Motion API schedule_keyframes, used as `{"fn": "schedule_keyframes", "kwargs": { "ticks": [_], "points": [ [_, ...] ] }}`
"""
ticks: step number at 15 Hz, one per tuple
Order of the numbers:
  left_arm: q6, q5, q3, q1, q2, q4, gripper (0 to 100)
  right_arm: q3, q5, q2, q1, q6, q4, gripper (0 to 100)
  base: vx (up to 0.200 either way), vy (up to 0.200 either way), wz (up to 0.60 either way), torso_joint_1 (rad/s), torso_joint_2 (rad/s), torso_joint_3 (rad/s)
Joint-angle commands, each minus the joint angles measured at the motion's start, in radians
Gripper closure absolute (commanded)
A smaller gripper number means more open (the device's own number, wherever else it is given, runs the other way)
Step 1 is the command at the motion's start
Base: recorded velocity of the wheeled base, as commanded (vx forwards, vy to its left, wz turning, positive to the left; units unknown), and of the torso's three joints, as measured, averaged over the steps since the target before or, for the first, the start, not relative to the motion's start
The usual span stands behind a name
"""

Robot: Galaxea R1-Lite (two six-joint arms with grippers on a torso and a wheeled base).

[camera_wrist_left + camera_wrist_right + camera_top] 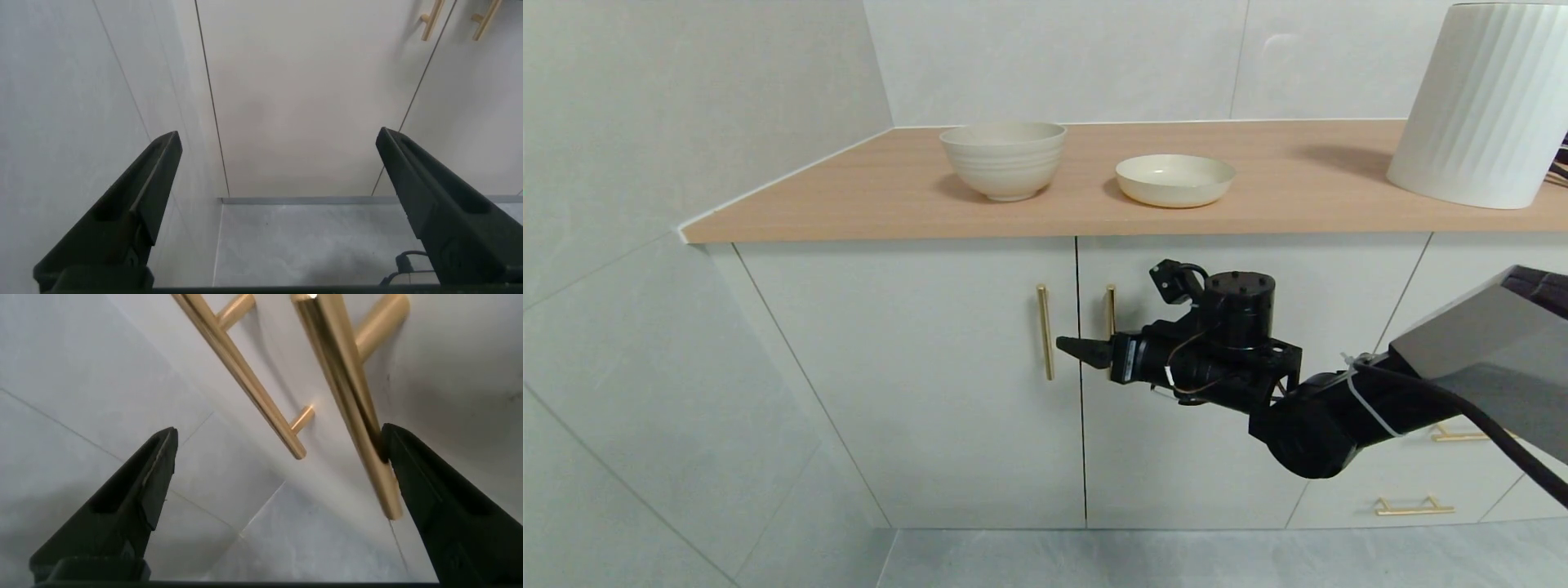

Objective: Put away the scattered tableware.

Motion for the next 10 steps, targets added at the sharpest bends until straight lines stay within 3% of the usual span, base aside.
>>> {"fn": "schedule_keyframes", "kwargs": {
  "ticks": [1, 10],
  "points": [
    [0.0, -0.001, 0.0, 0.0, 0.0, 0.0, 0, 0.0, 0.0, 0.003, 0.005, 0.017, 0.0, 0, 0.0, 0.0, 0.0, 0.0, 0.0, 0.0],
    [0.0, 0.001, 0.0, 0.0, 0.0, 0.0, 0, 0.049, 0.016, -0.026, 0.031, 0.04, -0.038, 0, 0.0, 0.0, 0.0, 0.0, 0.0, 0.0]
  ]
}}
